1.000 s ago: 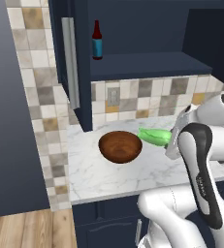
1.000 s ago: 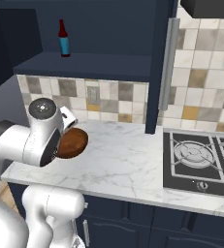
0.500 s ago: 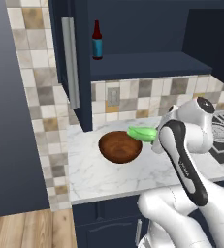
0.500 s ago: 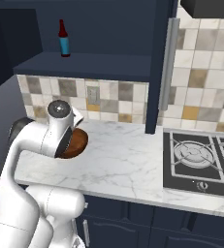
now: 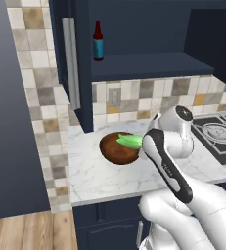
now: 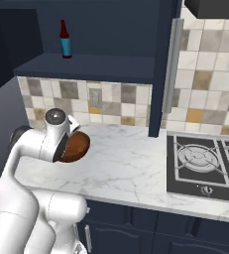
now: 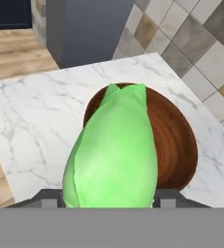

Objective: Pick the corn from the cabinet and place it in the bowl. Then pick the bowl and place it in the sink. Then turn on the sink facuet.

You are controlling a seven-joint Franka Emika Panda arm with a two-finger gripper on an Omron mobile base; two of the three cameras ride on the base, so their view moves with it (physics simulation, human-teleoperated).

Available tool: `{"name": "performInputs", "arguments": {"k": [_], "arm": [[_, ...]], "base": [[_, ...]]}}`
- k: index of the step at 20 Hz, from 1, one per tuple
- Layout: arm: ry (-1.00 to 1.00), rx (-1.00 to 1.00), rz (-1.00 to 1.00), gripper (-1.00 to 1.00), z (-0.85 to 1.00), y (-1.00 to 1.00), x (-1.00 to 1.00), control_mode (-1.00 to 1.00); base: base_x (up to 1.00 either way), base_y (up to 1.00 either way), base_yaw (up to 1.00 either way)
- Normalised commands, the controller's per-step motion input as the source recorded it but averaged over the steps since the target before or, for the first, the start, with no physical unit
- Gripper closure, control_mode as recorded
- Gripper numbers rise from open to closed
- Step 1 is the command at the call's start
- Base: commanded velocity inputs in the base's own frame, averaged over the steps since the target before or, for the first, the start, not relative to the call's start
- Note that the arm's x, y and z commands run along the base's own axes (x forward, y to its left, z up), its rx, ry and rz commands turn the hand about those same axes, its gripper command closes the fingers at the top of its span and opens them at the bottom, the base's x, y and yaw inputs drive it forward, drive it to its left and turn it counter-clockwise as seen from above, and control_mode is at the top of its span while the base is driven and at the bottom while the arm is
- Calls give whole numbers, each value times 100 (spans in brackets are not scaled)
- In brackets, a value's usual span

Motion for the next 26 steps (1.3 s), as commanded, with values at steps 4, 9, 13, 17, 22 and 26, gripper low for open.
{"name": "performInputs", "arguments": {"k": [4,9,13,17,22,26], "arm": [[0,0,0,100,-59,2,65,-100],[0,0,0,100,-39,7,50,-100],[0,0,0,100,-25,0,45,-100],[0,0,0,100,-18,1,44,-100],[0,0,0,100,-14,1,33,-100],[0,0,0,100,-17,11,24,-100]], "base": [[0,0,0],[0,0,0],[0,0,0],[0,0,0],[0,0,0],[0,0,0]]}}
